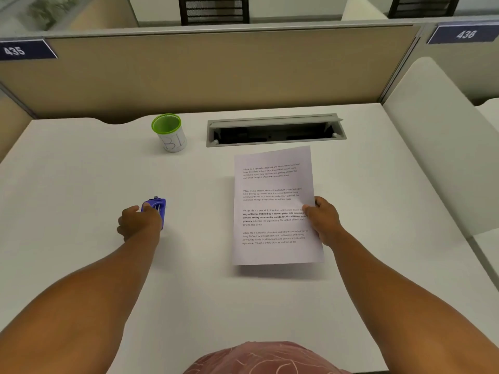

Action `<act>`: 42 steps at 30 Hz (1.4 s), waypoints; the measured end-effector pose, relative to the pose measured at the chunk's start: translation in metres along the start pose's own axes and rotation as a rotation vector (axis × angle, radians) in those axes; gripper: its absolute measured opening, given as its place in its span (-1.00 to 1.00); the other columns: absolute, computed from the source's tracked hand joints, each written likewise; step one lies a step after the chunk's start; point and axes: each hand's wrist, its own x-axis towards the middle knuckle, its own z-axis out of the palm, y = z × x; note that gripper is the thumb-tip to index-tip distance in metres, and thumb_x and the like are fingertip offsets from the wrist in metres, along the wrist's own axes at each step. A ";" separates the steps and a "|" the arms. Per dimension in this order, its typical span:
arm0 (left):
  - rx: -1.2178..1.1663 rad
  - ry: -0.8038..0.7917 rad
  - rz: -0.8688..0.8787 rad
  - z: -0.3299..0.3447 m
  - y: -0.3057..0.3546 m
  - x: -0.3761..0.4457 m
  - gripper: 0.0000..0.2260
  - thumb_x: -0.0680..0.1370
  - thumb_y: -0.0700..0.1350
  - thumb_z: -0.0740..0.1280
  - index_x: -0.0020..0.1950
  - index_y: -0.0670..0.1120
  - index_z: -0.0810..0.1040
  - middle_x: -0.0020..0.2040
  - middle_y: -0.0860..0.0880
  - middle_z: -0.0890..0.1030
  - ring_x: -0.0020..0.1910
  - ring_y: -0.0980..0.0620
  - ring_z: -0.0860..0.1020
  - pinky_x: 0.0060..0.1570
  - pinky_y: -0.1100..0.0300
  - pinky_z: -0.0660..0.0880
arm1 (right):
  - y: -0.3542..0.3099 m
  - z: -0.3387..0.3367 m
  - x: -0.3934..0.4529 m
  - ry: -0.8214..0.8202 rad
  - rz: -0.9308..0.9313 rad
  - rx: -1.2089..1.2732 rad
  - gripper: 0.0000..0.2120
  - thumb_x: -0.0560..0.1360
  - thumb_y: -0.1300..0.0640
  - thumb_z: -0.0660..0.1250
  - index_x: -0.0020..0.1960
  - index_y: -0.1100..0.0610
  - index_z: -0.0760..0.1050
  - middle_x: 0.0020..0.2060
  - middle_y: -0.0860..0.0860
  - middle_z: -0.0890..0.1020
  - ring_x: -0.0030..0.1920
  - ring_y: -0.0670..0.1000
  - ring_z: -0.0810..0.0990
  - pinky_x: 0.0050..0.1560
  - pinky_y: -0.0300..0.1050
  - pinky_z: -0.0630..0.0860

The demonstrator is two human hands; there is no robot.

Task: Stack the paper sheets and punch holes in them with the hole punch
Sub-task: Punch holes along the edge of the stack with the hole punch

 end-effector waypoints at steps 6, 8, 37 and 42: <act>-0.031 -0.098 -0.052 0.002 -0.007 0.009 -0.69 0.63 0.05 0.20 -0.06 -0.15 0.57 -0.16 -0.15 0.57 -0.08 -0.23 0.60 -0.01 0.00 0.52 | 0.002 0.005 0.002 -0.002 0.005 -0.017 -0.84 0.47 0.18 0.30 0.02 0.03 0.55 -0.03 0.00 0.67 -0.03 0.10 0.66 0.08 0.11 0.61; -0.031 -0.110 -0.096 0.002 -0.007 0.012 -0.70 0.62 0.07 0.21 -0.07 -0.15 0.50 -0.13 -0.16 0.57 -0.04 -0.23 0.61 0.02 -0.01 0.52 | 0.002 0.005 0.002 0.002 0.007 -0.017 -0.84 0.48 0.18 0.30 0.04 0.04 0.54 -0.02 0.00 0.67 -0.05 0.08 0.66 0.05 0.06 0.62; -0.299 -0.669 -0.159 0.048 0.047 -0.066 -0.70 0.53 -0.02 0.39 0.17 -0.18 0.55 0.08 -0.16 0.65 -0.04 -0.10 0.63 -0.22 0.15 0.54 | -0.005 0.016 0.008 -0.020 -0.017 -0.039 -0.86 0.45 0.19 0.28 -0.07 -0.03 0.52 -0.09 -0.04 0.65 -0.02 0.13 0.66 0.08 0.18 0.62; -0.269 -0.647 -0.125 0.058 0.052 -0.081 -0.69 0.53 0.00 0.37 0.11 -0.22 0.56 0.09 -0.21 0.65 0.01 -0.15 0.64 0.15 -0.06 0.58 | -0.003 0.018 0.008 -0.008 -0.019 -0.013 -0.86 0.47 0.19 0.27 -0.01 0.02 0.53 -0.08 -0.04 0.65 -0.04 0.12 0.66 0.06 0.12 0.63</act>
